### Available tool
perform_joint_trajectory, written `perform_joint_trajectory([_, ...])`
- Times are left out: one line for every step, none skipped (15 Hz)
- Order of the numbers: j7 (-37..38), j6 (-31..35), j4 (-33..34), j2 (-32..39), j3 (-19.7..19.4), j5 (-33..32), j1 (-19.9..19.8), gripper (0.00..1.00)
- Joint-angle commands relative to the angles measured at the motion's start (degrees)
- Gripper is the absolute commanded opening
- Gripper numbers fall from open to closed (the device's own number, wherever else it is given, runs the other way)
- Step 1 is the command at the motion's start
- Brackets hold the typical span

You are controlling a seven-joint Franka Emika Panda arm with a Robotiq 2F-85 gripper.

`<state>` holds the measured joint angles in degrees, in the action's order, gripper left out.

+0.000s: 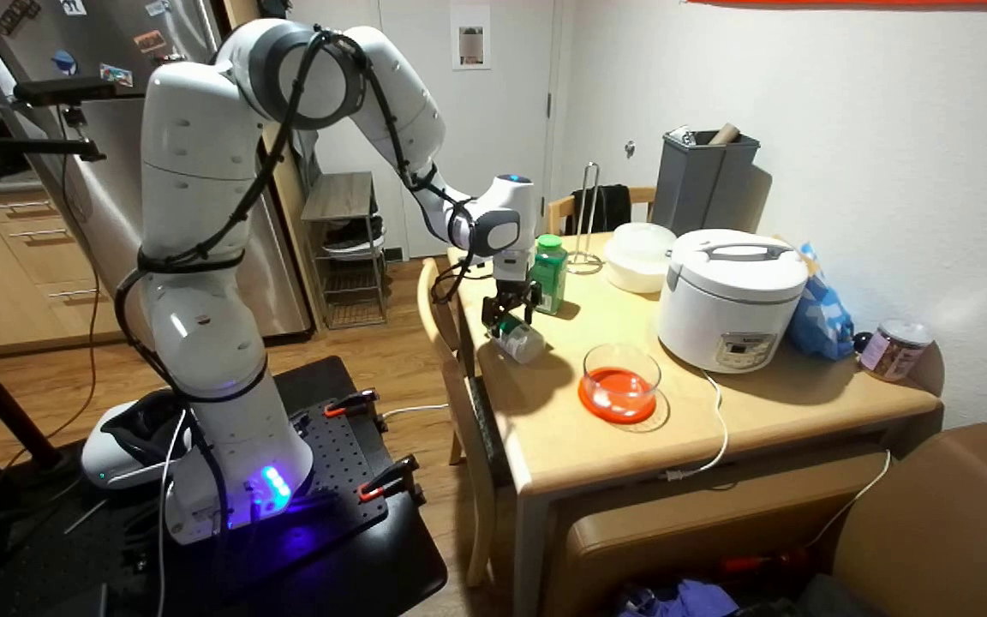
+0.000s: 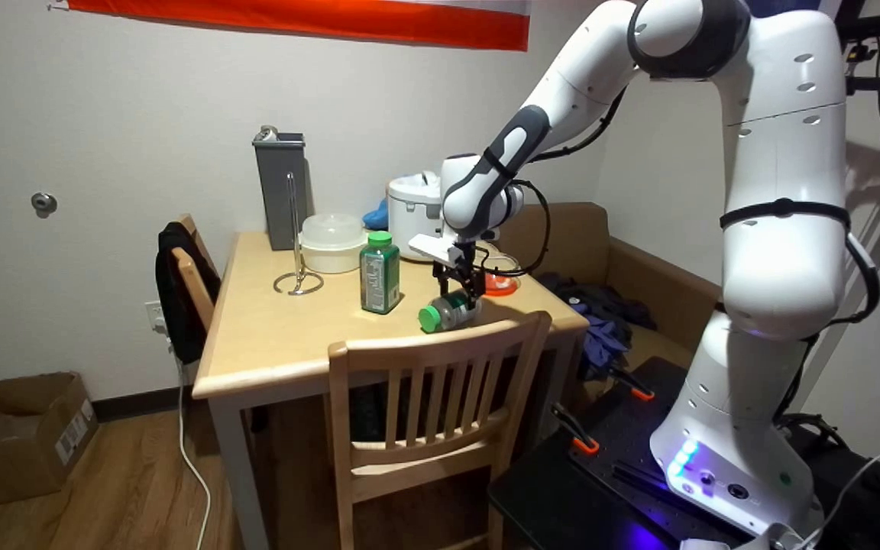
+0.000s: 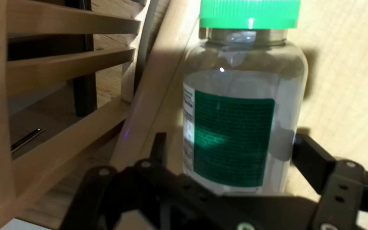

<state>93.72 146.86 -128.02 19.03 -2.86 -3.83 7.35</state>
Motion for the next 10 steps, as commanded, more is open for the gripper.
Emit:
perform_joint_trajectory([1.2, 2.7, 2.3, 3.6, -1.3, -2.0, 1.9, 1.0])
perform_joint_trajectory([1.0, 3.1, 2.6, 4.4, -1.4, -2.2, 2.3, 1.0])
perform_joint_trajectory([0.7, 3.2, 3.1, 5.3, -1.4, -2.2, 2.7, 0.85])
perform_joint_trajectory([0.8, 3.3, 3.5, 6.0, -1.6, -2.4, 3.2, 0.74])
perform_joint_trajectory([0.5, 3.7, 3.7, 6.3, -1.6, -2.2, 3.4, 0.66])
perform_joint_trajectory([0.4, 4.0, 3.7, 5.7, -1.5, -1.7, 3.4, 0.62])
perform_joint_trajectory([0.1, 4.6, 3.4, 5.4, -1.2, -0.9, 3.2, 0.61])
perform_joint_trajectory([-0.3, 5.4, 2.7, 4.5, -0.9, 0.0, 2.9, 0.6])
perform_joint_trajectory([-0.7, 6.3, 2.0, 3.7, -0.5, 0.9, 2.5, 0.59])
perform_joint_trajectory([-0.9, 7.2, 1.3, 2.9, -0.4, 1.7, 2.3, 0.59])
